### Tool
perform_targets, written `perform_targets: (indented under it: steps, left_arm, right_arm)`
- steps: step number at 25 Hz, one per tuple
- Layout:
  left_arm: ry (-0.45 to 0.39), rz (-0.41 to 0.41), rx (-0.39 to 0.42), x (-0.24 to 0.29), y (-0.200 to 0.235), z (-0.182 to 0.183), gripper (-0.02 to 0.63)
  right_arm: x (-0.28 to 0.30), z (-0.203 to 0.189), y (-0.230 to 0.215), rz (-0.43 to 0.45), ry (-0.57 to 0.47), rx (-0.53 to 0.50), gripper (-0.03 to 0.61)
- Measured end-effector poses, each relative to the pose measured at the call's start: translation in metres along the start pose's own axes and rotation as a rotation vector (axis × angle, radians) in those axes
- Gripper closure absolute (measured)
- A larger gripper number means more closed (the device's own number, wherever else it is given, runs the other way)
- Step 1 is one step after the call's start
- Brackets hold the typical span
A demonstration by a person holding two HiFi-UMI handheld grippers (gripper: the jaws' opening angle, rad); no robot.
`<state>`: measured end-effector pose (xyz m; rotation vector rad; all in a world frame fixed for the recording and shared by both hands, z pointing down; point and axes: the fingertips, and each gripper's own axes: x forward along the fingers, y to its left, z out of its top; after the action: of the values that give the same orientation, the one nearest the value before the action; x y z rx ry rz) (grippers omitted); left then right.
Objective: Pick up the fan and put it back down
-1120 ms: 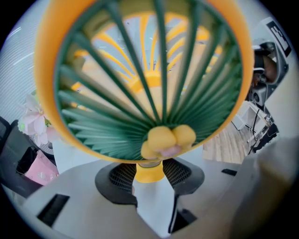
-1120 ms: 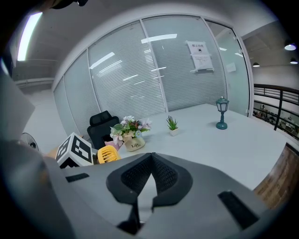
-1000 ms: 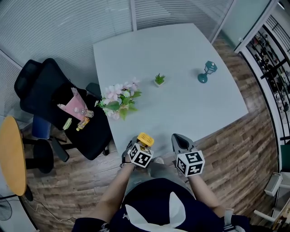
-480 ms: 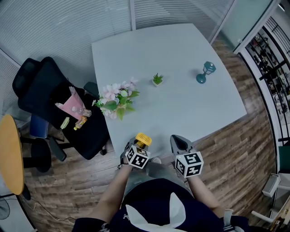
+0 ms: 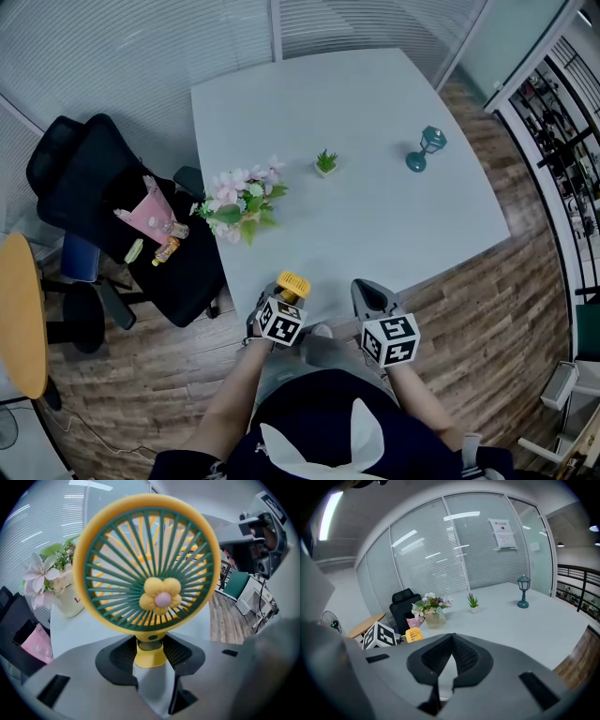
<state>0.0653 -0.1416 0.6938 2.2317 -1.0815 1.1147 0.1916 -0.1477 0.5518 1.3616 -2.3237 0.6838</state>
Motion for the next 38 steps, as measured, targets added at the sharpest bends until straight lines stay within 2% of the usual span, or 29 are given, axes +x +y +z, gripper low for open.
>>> perform_targets:
  steps: [12,24,38]
  left_arm:
    - [-0.037,-0.012,-0.011,0.001,0.002,0.0,0.428]
    - [-0.016,-0.019,-0.065,0.003,-0.002,0.0,0.42]
    - [-0.004,-0.016,-0.097,-0.038,-0.004,-0.011,0.42]
  right_arm:
    - [0.0,-0.007,0.005,0.03,0.007,-0.006,0.574]
    - [-0.001,-0.01,0.008,0.067,0.015,-0.022,0.574]
    - [-0.003,-0.016,0.028,0.086,0.017,-0.012,0.574]
